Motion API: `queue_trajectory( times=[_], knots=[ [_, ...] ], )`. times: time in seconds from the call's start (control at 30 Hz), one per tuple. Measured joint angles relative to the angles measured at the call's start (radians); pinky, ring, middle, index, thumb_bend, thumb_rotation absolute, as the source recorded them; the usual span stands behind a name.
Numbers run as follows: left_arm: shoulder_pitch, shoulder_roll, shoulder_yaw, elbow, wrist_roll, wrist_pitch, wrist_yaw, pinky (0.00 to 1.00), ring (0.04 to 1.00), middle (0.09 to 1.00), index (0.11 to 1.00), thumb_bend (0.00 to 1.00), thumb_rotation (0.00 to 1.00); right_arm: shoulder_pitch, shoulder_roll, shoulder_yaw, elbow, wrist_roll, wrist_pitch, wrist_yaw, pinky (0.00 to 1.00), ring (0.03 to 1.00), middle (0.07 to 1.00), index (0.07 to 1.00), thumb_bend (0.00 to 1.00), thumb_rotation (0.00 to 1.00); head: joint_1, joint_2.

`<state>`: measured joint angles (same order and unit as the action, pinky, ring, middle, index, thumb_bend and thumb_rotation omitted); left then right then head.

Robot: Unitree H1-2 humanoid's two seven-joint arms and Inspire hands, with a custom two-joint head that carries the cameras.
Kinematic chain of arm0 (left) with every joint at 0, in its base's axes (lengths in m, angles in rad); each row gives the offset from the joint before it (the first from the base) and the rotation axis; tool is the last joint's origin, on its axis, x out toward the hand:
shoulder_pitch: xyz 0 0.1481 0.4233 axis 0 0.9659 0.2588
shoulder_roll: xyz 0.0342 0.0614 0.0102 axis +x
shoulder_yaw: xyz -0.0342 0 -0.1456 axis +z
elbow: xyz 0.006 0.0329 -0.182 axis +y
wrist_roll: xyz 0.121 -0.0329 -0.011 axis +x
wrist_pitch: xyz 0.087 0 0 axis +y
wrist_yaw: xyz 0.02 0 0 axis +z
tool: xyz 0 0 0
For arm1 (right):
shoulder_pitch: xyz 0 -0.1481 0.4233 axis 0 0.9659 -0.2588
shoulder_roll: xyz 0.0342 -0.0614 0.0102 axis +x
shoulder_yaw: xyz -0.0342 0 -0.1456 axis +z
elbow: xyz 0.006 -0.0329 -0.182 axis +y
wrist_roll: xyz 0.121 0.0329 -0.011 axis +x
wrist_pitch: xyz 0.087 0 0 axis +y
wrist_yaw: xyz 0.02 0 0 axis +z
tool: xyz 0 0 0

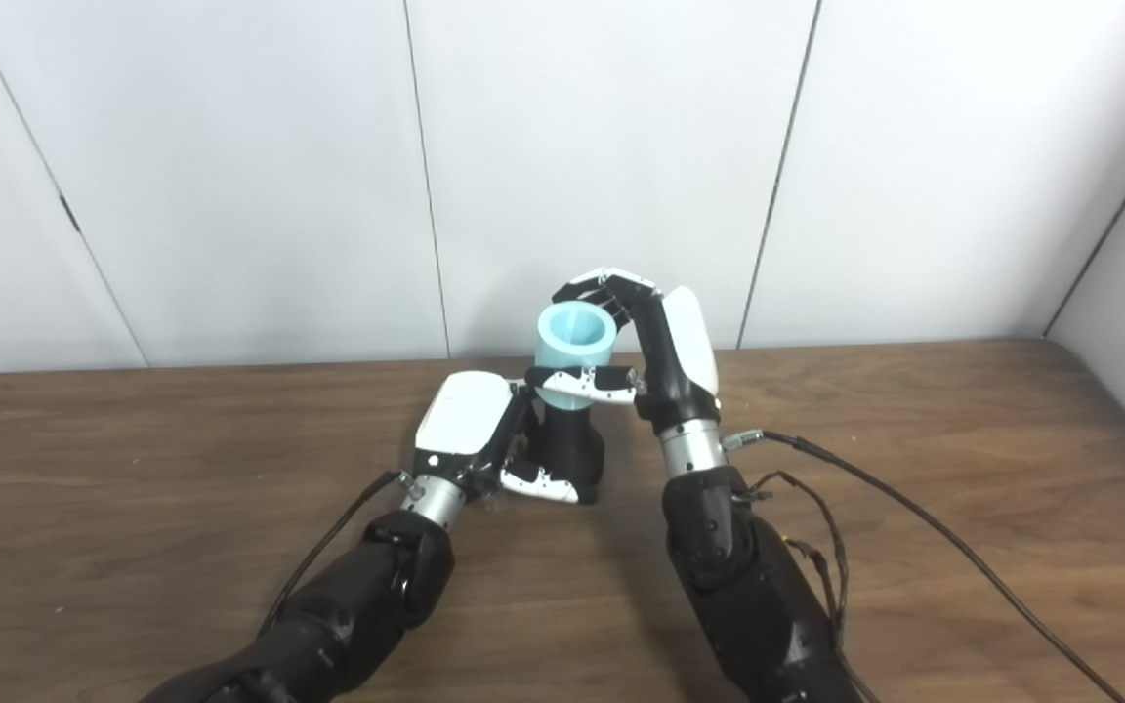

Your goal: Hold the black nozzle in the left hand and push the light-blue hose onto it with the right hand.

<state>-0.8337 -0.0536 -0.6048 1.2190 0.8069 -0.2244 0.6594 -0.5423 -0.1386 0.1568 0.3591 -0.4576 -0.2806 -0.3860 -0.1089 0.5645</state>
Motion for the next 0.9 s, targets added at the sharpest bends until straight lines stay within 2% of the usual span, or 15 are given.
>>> queue_trajectory(
  times=[0.27, 0.47, 0.7, 0.73, 0.77, 0.8, 0.87, 0.9],
  knots=[
    [0.0, 0.0, 0.0, 0.0, -0.001, 0.002, -0.001, 0.44, 0.427, 0.412, 0.516, 0.52, 0.0, 0.0, 0.004, 0.0, -0.074, 0.0, 0.147, 0.074, 0.33, 0.403, 0.465, 0.509, 0.52, 0.0, 0.002, 0.002],
    [0.0, 0.001, 0.0, 0.0, -0.001, 0.002, 0.0, 0.42, 0.405, 0.404, 0.513, 0.52, 0.0, -0.001, 0.006, -0.001, -0.112, 0.001, 0.219, 0.125, 0.29, 0.386, 0.47, 0.523, 0.52, 0.0, 0.0, 0.002],
    [0.0, 0.002, 0.0, 0.0, -0.002, 0.002, 0.0, 0.43, 0.426, 0.411, 0.515, 0.52, 0.0, -0.001, 0.015, -0.006, -0.136, 0.007, 0.275, 0.145, 0.31, 0.403, 0.465, 0.519, 0.52, 0.0, -0.003, 0.003],
    [0.0, 0.002, 0.0, 0.0, -0.002, 0.002, 0.0, 0.43, 0.431, 0.414, 0.514, 0.52, 0.0, -0.001, 0.016, -0.006, -0.137, 0.009, 0.279, 0.146, 0.35, 0.446, 0.5, 0.505, 0.52, 0.07, -0.003, 0.003],
    [0.0, 0.002, 0.0, 0.0, -0.002, 0.002, 0.0, 0.43, 0.431, 0.415, 0.512, 0.52, 0.0, -0.001, 0.016, -0.007, -0.137, 0.012, 0.28, 0.147, 0.41, 0.503, 0.553, 0.582, 0.78, 0.14, -0.005, 0.002],
    [0.0, 0.002, 0.0, 0.0, -0.002, 0.002, 0.0, 0.43, 0.43, 0.414, 0.513, 0.52, 0.0, -0.001, 0.016, -0.007, -0.138, 0.017, 0.283, 0.15, 0.47, 0.57, 0.614, 0.663, 0.89, 0.2, -0.005, 0.002],
    [0.0, 0.003, 0.0, 0.0, -0.003, 0.003, -0.001, 0.41, 0.42, 0.41, 0.511, 0.52, 0.0, 0.001, 0.015, -0.005, -0.137, 0.028, 0.305, 0.179, 0.61, 0.737, 0.773, 0.837, 0.98, 0.3, -0.005, 0.0],
    [0.0, 0.002, 0.0, 0.0, -0.003, 0.002, -0.001, 0.41, 0.418, 0.409, 0.511, 0.52, 0.0, 0.004, 0.016, -0.004, -0.125, 0.042, 0.327, 0.204, 0.64, 0.765, 0.8, 0.866, 0.99, 0.32, -0.005, 0.0]
  ],
)
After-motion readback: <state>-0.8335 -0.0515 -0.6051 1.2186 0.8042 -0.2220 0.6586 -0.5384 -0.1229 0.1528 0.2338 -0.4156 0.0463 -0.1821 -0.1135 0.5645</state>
